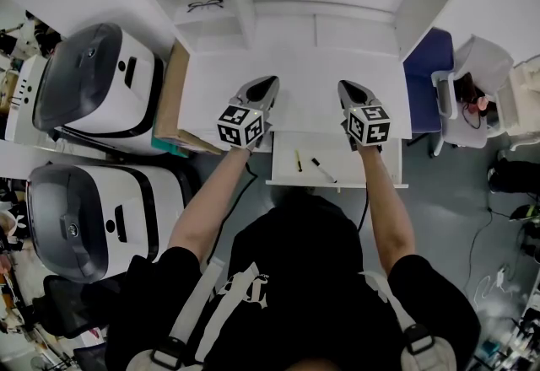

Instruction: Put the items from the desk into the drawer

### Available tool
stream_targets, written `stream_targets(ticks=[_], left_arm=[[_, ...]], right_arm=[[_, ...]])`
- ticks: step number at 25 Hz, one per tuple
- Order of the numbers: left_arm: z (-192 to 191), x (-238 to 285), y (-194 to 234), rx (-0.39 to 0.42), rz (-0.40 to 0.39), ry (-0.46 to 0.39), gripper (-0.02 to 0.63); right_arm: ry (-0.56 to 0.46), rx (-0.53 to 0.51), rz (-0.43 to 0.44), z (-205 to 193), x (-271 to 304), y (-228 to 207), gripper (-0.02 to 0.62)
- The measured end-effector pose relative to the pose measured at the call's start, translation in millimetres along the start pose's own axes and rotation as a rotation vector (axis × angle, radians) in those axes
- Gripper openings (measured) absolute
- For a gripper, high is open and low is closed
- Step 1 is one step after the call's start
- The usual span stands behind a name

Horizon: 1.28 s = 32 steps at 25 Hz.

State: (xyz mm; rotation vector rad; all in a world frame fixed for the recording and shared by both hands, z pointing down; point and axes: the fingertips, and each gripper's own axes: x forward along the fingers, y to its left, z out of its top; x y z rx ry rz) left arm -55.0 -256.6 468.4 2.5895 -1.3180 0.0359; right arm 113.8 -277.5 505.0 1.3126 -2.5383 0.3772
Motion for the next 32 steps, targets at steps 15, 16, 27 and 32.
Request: stream_targets(ticks=[15, 16, 27, 32], left_arm=[[-6, -1, -8, 0.001, -0.005, 0.011, 0.005], [-6, -1, -8, 0.0, -0.005, 0.011, 0.005], [-10, 0, -11, 0.001, -0.009, 0.024, 0.005], [-12, 3, -10, 0.002, -0.011, 0.029, 0.005]], right_arm=[[0.0, 0.0, 0.009, -3, -8, 3, 0.003], [0.001, 0.0, 0.009, -3, -8, 2, 0.003], [0.008, 0.003, 0.014, -5, -8, 2, 0.003], [0.01, 0.006, 0.018, -6, -5, 2, 0.003]])
